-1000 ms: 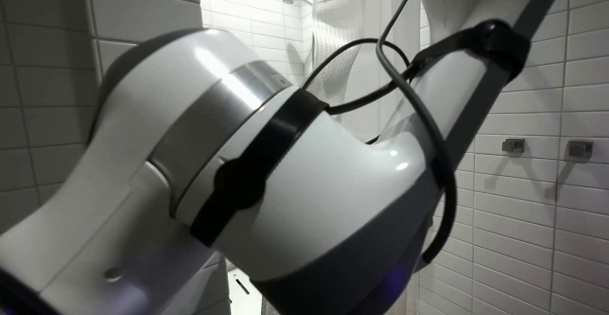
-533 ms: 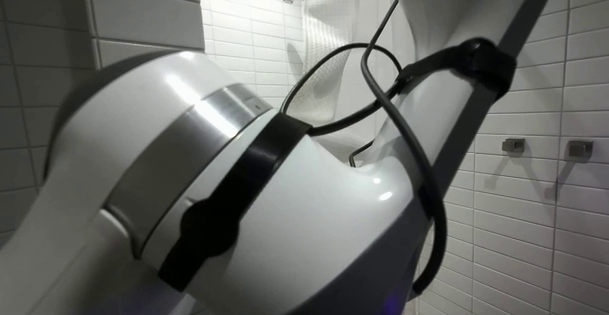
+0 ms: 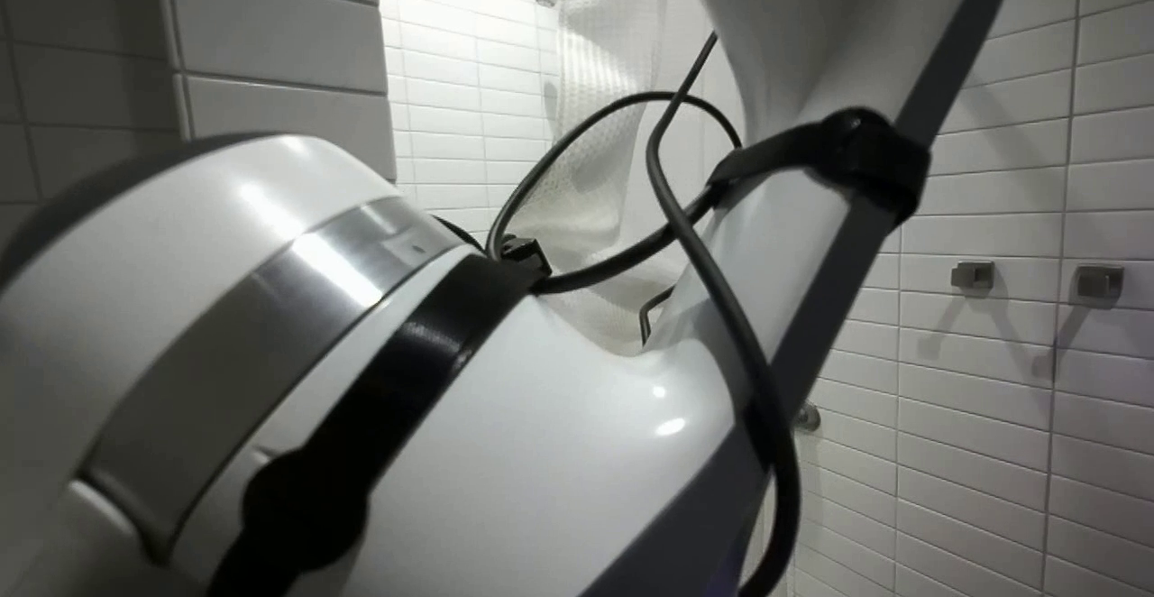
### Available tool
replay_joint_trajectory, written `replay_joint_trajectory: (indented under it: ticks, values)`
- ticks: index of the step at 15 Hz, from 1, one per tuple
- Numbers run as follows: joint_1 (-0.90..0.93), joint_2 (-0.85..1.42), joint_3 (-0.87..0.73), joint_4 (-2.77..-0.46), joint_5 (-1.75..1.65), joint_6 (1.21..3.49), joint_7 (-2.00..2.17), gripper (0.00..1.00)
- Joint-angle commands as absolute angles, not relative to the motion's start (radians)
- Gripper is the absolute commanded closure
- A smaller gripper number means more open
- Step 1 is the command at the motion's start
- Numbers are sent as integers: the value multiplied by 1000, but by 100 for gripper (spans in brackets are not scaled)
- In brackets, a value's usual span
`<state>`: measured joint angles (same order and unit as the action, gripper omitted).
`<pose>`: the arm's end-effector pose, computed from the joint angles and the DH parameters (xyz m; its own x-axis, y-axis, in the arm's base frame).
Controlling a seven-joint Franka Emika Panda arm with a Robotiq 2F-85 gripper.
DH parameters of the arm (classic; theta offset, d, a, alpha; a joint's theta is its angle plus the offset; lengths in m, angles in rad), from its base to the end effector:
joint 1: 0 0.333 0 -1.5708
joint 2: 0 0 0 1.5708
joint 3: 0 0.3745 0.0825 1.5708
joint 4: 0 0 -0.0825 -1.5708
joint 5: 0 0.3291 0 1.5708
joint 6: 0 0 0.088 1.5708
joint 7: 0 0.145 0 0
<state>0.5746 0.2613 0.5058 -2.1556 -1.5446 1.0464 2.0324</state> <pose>0.3824 0.3036 0.4680 0.1143 0.3834 0.9165 -0.7799 -0.5369 0.3218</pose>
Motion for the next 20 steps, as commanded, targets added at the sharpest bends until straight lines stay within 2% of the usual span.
replay_joint_trajectory:
  ticks: [1,20]
  values:
    - [593,294,499,-2109,-1566,1004,2029,99]
    - [649,397,478,-2029,-1586,930,2036,99]
